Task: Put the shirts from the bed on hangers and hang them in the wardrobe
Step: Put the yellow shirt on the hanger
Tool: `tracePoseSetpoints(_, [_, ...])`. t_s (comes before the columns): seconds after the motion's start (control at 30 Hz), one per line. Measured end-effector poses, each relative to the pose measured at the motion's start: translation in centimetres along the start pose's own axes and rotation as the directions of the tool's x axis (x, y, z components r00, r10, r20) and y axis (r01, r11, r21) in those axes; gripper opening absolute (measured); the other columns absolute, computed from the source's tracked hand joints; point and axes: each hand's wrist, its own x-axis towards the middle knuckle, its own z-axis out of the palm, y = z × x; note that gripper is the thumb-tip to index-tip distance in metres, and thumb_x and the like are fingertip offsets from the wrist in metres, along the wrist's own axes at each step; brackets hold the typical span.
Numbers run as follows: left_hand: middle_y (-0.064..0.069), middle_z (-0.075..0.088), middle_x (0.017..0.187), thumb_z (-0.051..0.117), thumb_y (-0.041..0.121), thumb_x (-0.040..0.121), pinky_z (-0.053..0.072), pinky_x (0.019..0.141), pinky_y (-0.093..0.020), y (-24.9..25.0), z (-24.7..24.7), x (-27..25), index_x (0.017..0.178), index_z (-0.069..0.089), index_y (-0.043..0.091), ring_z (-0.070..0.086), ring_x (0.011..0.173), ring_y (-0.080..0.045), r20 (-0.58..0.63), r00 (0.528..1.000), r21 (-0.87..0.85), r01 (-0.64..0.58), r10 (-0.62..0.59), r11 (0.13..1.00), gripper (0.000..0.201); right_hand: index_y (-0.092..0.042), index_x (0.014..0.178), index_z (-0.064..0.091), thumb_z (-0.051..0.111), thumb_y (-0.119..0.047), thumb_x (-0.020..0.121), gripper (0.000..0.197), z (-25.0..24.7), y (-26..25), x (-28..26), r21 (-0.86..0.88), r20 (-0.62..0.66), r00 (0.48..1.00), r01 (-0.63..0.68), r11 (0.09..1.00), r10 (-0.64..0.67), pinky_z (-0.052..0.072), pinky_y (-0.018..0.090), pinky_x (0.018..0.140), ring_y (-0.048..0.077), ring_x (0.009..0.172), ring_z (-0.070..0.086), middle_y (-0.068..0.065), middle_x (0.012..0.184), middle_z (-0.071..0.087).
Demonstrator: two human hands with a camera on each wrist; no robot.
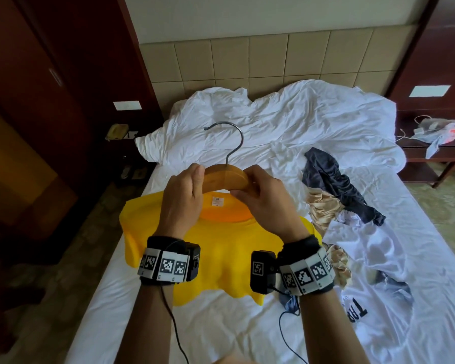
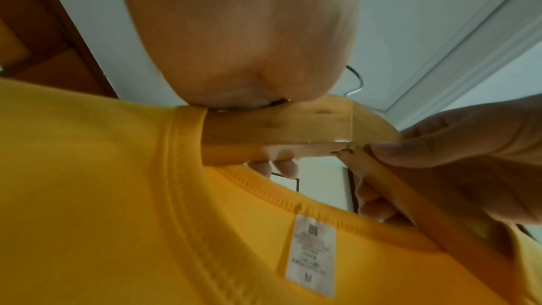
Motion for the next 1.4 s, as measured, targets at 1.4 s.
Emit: tracePoseSetpoints(1.4, [0.011, 0.065, 0.072, 0.054, 0.02, 0.106, 0.03, 0.054, -0.029, -4.9, -14.8, -0.1, 0.103, 0.072, 0.009, 0.038, 0.061, -0.015, 0.371, 0.802, -0.658, 0.583, -0.469, 0.477, 0.02, -0.001, 0.099, 0.073, 0.073, -0.026, 0.097, 0.025, 10.5, -14.8, 5.0, 0.541, 0.389, 0.861, -0.501, 0.676, 0.326, 0.047, 0.032, 0.074, 0.02, 0.078, 0.062, 0.007, 0.082, 0.068])
